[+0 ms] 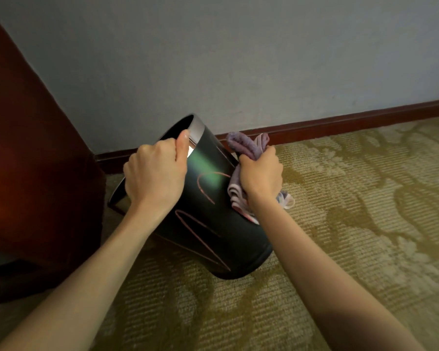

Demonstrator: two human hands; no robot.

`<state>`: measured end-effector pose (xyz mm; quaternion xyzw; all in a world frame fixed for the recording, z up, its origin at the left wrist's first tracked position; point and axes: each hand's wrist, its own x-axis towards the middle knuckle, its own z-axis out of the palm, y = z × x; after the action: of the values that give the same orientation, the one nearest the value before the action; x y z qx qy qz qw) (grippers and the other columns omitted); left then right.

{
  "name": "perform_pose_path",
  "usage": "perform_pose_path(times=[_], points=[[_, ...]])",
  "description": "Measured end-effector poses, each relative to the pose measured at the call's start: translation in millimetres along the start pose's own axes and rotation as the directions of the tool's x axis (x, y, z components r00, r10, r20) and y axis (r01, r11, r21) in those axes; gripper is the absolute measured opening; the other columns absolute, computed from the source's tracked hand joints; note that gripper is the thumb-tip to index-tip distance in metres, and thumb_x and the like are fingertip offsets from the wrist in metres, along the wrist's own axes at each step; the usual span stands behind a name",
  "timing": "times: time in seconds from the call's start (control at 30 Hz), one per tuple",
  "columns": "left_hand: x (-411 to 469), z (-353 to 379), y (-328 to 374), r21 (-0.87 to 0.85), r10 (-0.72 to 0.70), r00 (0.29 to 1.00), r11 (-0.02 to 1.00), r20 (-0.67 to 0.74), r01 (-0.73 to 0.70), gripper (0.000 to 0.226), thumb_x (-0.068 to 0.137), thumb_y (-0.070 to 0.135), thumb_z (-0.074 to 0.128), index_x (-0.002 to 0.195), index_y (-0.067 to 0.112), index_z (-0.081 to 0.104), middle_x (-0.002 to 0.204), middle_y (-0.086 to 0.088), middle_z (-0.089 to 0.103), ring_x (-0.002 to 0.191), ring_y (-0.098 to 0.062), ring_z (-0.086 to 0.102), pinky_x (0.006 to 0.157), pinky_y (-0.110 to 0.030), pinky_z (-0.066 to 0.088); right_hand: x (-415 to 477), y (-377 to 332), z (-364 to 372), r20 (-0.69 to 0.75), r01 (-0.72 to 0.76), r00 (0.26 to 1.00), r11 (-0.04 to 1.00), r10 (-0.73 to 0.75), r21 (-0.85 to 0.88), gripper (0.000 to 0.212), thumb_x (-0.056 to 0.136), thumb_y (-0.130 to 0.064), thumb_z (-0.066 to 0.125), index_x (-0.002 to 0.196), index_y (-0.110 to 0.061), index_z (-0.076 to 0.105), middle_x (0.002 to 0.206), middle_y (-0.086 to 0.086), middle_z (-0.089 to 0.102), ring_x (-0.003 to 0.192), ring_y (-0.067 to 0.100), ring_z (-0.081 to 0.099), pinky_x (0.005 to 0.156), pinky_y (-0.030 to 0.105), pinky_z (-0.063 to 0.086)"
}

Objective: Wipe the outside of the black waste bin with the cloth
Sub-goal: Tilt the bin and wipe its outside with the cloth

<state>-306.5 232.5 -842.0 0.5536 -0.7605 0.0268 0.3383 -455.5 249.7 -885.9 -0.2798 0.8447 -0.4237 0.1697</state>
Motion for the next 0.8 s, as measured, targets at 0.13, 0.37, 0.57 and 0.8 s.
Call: perform_pose_path(times=[0.13, 0.37, 0.57, 0.8], points=[[9.0, 6.4, 4.3, 0.019, -0.018, 1.0, 1.0, 0.011, 0.018, 0.056, 0.097, 0.044, 0.033, 0.073, 0.003, 0.063, 0.076, -0.03, 0.062, 0.07, -0.05, 0.055, 0.055, -0.04, 0.025, -27.2, -2.9, 2.2, -0.162, 0.076, 0.983, 0.996, -0.082, -0.045, 0.045, 0.083, -0.031, 0.06, 0.119, -0.009, 0.044, 0.126, 0.012, 0.051, 0.12, 0.032, 0.041, 0.094, 0.042, 0.032], [17.1, 12.8, 2.7, 0.043, -0.015, 0.999, 0.999, 0.033, 0.014, 0.058, 0.097, 0.045, 0.03, 0.077, 0.002, 0.063, 0.083, -0.031, 0.063, 0.076, -0.051, 0.056, 0.056, -0.04, 0.027, -49.6, -3.0, 10.1, -0.223, 0.154, 0.96, 0.985, -0.167, -0.074, 0.049, 0.079, -0.028, 0.064, 0.119, -0.01, 0.043, 0.123, 0.01, 0.048, 0.116, 0.029, 0.04, 0.088, 0.038, 0.031], [14.5, 10.4, 5.4, 0.03, -0.013, 0.999, 1.0, 0.049, 0.011, 0.056, 0.098, 0.041, 0.032, 0.078, 0.0, 0.063, 0.082, -0.032, 0.063, 0.076, -0.051, 0.055, 0.057, -0.04, 0.026, -34.4, -4.5, 5.8, -0.173, 0.215, 0.96, 0.976, -0.219, -0.038, 0.047, 0.08, -0.031, 0.062, 0.116, -0.008, 0.044, 0.119, 0.011, 0.051, 0.113, 0.03, 0.043, 0.088, 0.041, 0.036], [-1.4, -0.6, 14.7, -0.024, 0.055, 0.997, 0.998, 0.061, -0.053, 0.052, 0.098, 0.04, 0.031, 0.058, 0.011, 0.047, 0.057, -0.014, 0.052, 0.052, -0.034, 0.044, 0.049, -0.033, 0.022, 21.6, -3.7, -4.8, 0.085, -0.002, 0.996, 0.998, -0.004, 0.067, 0.041, 0.08, -0.035, 0.059, 0.111, -0.009, 0.052, 0.117, 0.014, 0.06, 0.106, 0.035, 0.056, 0.078, 0.034, 0.04]])
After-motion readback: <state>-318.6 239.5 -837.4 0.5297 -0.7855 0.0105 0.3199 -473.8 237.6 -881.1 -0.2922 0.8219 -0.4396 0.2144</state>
